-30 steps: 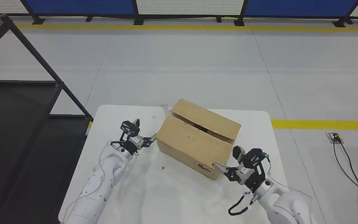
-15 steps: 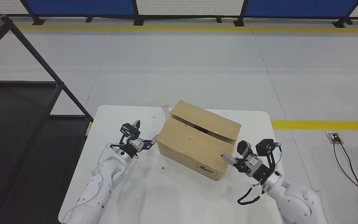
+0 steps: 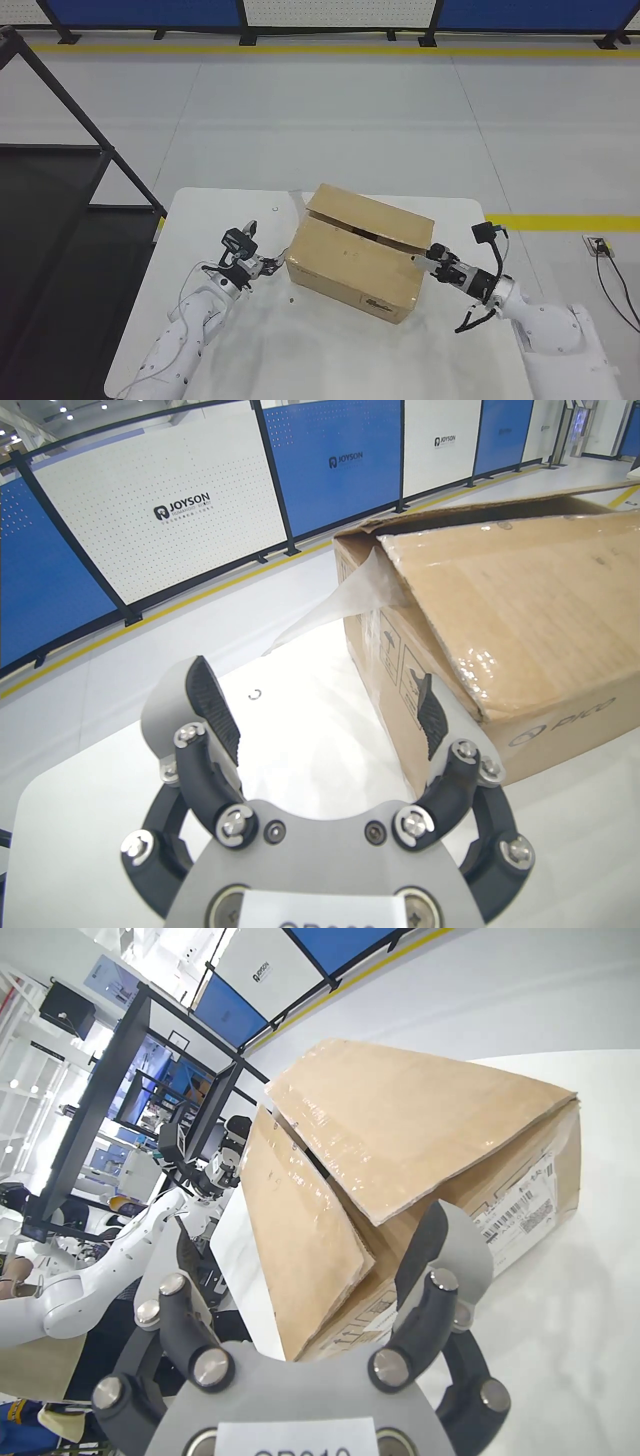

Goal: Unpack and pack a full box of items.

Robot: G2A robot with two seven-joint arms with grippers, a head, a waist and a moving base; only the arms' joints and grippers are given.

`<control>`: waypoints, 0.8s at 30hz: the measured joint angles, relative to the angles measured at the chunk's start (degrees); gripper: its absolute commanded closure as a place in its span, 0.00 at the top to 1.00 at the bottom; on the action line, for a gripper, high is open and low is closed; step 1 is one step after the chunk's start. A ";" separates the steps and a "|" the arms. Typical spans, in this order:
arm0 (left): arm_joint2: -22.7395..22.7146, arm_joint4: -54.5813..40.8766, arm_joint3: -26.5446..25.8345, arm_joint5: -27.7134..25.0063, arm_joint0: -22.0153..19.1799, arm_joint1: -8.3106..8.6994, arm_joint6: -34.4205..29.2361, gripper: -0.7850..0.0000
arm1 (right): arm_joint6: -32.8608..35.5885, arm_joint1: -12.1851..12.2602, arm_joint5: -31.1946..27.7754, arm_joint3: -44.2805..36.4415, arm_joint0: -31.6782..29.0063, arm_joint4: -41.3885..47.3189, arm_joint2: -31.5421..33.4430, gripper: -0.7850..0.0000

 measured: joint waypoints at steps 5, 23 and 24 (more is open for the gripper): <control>0.18 0.76 -1.06 -0.40 0.84 0.15 0.29 1.00 | 4.31 0.62 -3.24 1.60 0.65 4.54 -0.49 1.00; -1.39 2.21 -5.87 -2.94 3.96 1.30 0.38 1.00 | 7.81 5.67 -16.58 -11.25 -6.93 16.19 -4.74 1.00; -1.32 2.31 -6.03 -3.03 4.00 1.32 0.30 1.00 | 7.19 6.25 -17.20 -11.97 -7.54 16.11 -5.04 1.00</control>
